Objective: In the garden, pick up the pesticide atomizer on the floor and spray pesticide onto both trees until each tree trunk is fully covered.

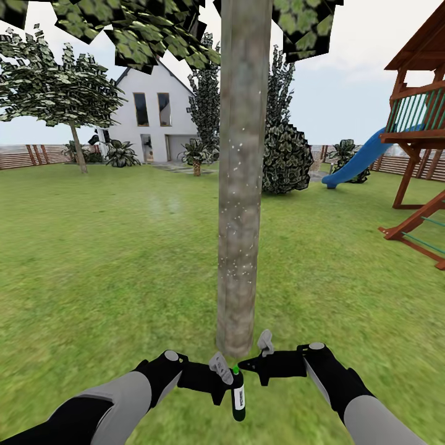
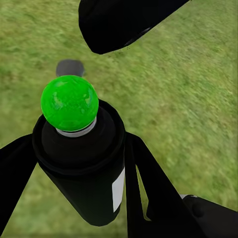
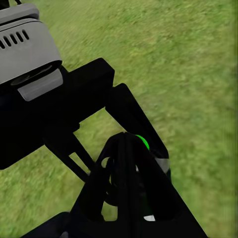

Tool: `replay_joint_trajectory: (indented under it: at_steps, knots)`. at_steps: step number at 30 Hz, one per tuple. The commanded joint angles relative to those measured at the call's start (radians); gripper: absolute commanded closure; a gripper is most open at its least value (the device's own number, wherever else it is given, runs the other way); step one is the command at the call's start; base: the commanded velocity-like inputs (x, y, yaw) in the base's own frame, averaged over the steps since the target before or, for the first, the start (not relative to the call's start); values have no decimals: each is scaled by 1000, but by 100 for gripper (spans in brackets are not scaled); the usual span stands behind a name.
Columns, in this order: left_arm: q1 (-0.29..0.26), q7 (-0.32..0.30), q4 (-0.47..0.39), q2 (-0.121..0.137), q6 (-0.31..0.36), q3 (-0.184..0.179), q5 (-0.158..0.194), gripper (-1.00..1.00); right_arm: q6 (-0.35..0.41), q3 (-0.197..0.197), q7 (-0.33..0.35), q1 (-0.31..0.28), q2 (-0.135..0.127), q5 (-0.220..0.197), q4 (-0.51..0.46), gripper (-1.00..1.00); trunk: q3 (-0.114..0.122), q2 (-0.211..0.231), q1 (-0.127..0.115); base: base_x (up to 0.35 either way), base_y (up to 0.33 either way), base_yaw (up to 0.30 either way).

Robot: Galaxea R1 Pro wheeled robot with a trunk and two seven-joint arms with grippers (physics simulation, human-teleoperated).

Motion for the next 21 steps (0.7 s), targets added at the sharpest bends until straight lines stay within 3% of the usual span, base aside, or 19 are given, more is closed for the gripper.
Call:
replay_joint_trajectory:
  at_steps: [1,11,13,15,17,18,19,21]
  knots:
    - [-1,-1,0,0,-8,-3,0,100,10,1,2,0,-1,0,-2,100,-1,-1,0,0,0,0]
    - [-1,0,-2,0,-8,-3,1,100,12,-5,-2,1,1,-1,-2,100,-1,-1,0,0,0,0]
    - [-1,0,-1,0,-8,-3,1,100,16,-11,-36,0,-15,-2,-5,100,-1,-1,0,0,0,0]
    - [-1,0,-1,0,-8,-3,1,100,20,-21,-126,-10,-43,-5,-11,100,-1,-1,0,0,0,0]
    - [-1,0,0,0,-8,-3,1,100,21,-74,-187,-27,-70,-5,-13,100,-1,-1,0,0,0,0]
    - [-1,0,0,0,-8,-3,1,100,21,-119,-212,-31,-88,-5,-14,100,-1,-1,0,0,0,0]
    - [-1,0,0,0,-8,-3,1,100,21,-140,-229,-33,-103,-5,-14,-100,-1,-1,0,0,0,0]
    - [-1,0,0,0,-8,-3,1,100,21,-168,-278,-35,-147,-5,-14,-100,-1,-1,0,0,0,0]
